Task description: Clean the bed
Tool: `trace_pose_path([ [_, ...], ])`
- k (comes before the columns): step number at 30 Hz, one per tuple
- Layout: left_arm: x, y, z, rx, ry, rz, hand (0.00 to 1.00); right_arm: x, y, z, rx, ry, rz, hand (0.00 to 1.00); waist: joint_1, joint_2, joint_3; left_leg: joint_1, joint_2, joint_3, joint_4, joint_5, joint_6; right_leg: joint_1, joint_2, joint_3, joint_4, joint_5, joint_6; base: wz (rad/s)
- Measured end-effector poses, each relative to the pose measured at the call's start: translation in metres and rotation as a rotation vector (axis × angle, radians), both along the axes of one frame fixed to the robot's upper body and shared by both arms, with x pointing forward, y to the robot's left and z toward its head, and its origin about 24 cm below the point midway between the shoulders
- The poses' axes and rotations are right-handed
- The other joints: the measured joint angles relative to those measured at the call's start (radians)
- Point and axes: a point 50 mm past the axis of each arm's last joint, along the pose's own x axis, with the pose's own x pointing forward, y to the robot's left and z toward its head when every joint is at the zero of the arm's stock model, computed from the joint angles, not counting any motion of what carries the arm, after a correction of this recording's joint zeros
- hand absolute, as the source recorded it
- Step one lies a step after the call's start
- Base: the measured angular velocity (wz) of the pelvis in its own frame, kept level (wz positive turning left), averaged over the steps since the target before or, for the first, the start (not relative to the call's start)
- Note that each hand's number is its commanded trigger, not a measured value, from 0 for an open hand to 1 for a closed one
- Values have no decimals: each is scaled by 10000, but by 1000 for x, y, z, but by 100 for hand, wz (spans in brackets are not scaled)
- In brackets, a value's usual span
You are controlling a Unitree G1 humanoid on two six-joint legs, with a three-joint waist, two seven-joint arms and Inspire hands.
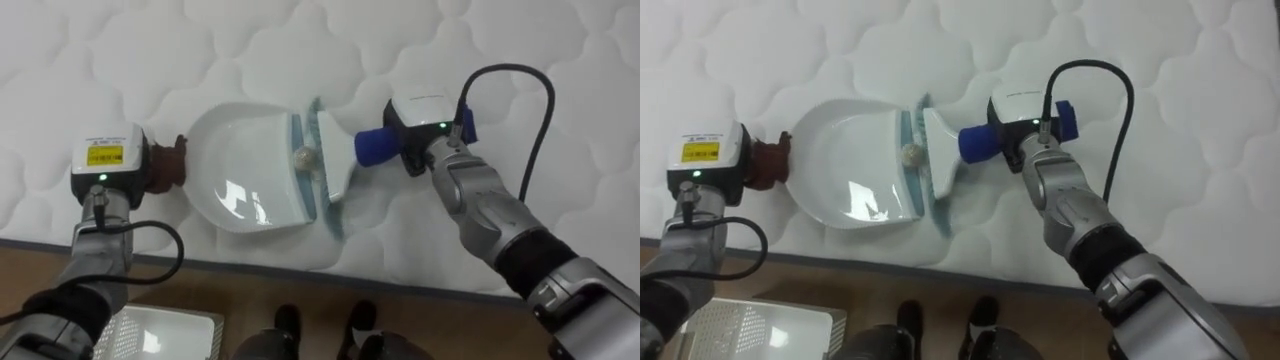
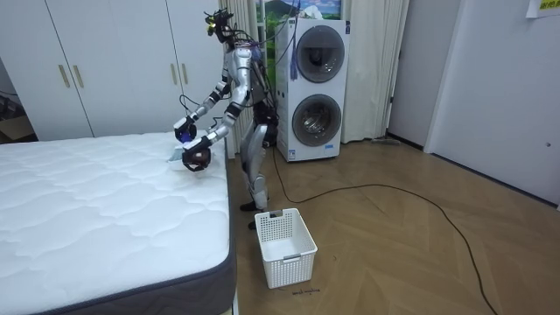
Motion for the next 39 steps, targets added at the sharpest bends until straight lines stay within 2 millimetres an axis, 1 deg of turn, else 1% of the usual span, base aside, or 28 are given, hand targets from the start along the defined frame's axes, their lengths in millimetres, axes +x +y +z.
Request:
trace_pose_path([
  [5, -4, 2, -5, -3, 182, 67, 100, -1, 6, 1, 228, 194, 278, 100, 0, 1, 0, 36, 3, 58, -1, 2, 3, 0, -6, 52, 33, -1, 1, -2],
  [8, -5, 1, -6, -22, 197, 53, 100, -1, 10, 3, 476, 185, 440, 100, 0, 4, -1, 51, -25, 60, 8, 2, 3, -37, -66, 44, 140, -57, -7, 0],
  [16, -11, 0, -14, -170, 339, 128, 100, -4, 29, 4, 1450, 327, 1139, 100, 1, 17, -9, 166, -107, 97, 0, 2, 3, -82, -182, 134, 442, -203, -10, 0],
  [18, -13, -2, -17, -260, 398, 119, 100, -5, 36, 5, 1947, 410, 1263, 100, 5, 73, -43, 168, -148, 122, 5, 6, 11, -123, -242, 163, 542, -235, 1, 0],
  [21, -14, -4, -20, -333, 498, 155, 100, -6, 41, 5, 2350, 460, 1342, 100, 7, 106, -63, 199, -151, 133, 21, 17, 29, -109, -261, 168, 591, -235, 2, 0],
  [25, -16, -5, -25, -417, 638, 235, 100, -5, 41, 6, 2738, 508, 1254, 100, 4, 126, -74, 245, -144, 142, 82, 21, 36, -58, -267, 173, 624, -235, 1, 0],
  [32, -18, -5, -26, -433, 642, 231, 100, -1, 29, 12, 4057, 384, 601, 100, -4, 148, -87, 284, -128, 128, 89, 27, 45, 61, -268, 125, 502, -231, -19, 0],
  [35, -20, -5, -28, -427, 622, 226, 100, 0, 26, 13, 4052, 241, 524, 100, -32, 151, -89, 311, -133, 118, 74, 26, 46, 99, -263, 120, 479, -230, -17, 0],
  [39, -23, -5, -30, -415, 412, 157, 100, 1, 15, 15, 4060, -197, 277, 100, -37, 150, -90, 313, -162, 133, 17, 22, 53, 49, -301, 150, 608, -259, 15, 0],
])
